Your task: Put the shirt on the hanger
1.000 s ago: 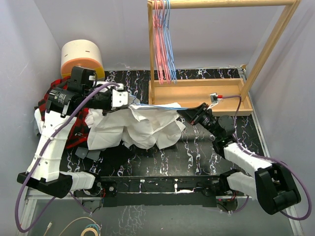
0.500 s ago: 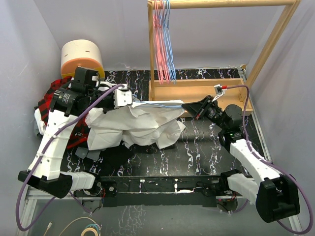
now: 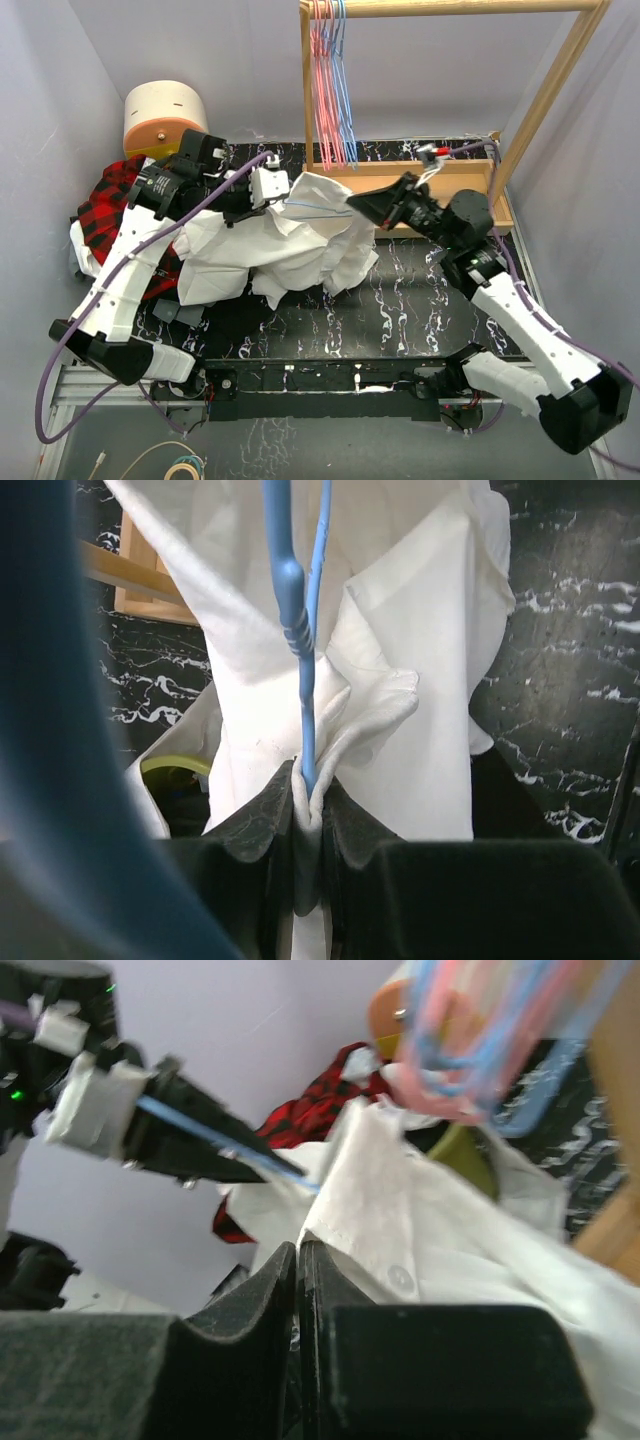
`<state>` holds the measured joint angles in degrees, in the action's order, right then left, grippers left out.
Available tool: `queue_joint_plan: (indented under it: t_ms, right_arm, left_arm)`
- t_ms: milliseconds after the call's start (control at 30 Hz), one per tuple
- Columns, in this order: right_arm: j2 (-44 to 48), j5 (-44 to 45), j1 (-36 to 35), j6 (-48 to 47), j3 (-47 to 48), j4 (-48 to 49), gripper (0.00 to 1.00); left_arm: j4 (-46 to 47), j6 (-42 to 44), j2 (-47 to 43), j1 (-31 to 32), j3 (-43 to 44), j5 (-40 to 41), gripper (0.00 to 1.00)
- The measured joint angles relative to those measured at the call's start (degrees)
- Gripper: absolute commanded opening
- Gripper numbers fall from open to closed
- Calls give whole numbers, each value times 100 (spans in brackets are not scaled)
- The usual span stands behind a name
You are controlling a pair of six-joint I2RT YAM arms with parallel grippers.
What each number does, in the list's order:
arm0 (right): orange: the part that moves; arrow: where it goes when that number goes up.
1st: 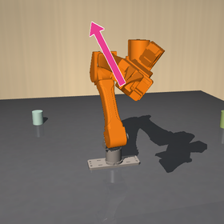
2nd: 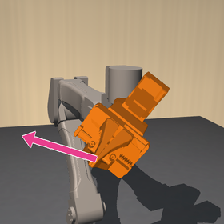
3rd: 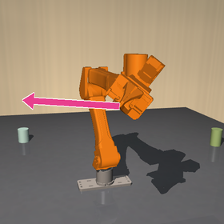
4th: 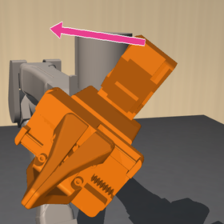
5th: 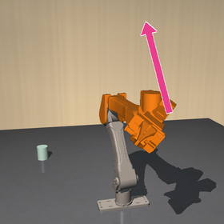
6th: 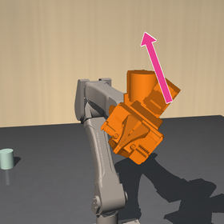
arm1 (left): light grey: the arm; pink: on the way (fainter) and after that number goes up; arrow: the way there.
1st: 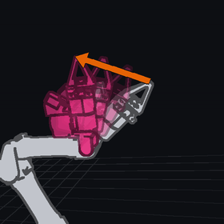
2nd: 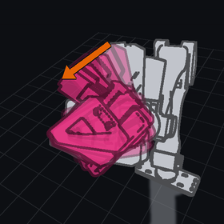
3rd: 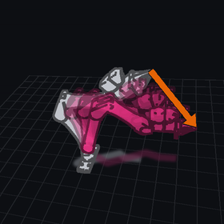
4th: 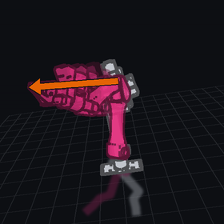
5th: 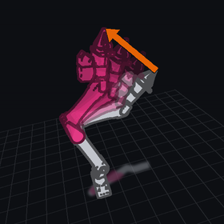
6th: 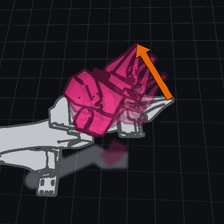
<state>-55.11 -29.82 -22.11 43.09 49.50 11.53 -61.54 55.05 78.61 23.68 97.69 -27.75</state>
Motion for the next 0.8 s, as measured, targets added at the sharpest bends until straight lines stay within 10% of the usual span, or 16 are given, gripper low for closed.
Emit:
queue_joint_plan:
  t_ms: [200, 800]
  right_arm:
    - [-734, 970, -2035, -2, 317, 378, 8]
    - [-1615, 2822, -3681, 385, 828, 1751, 8]
  left_arm:
    - [490, -1292, 76, 52, 409, -219, 0]
    - [1635, -3233, -210, -376, 219, -833, 0]
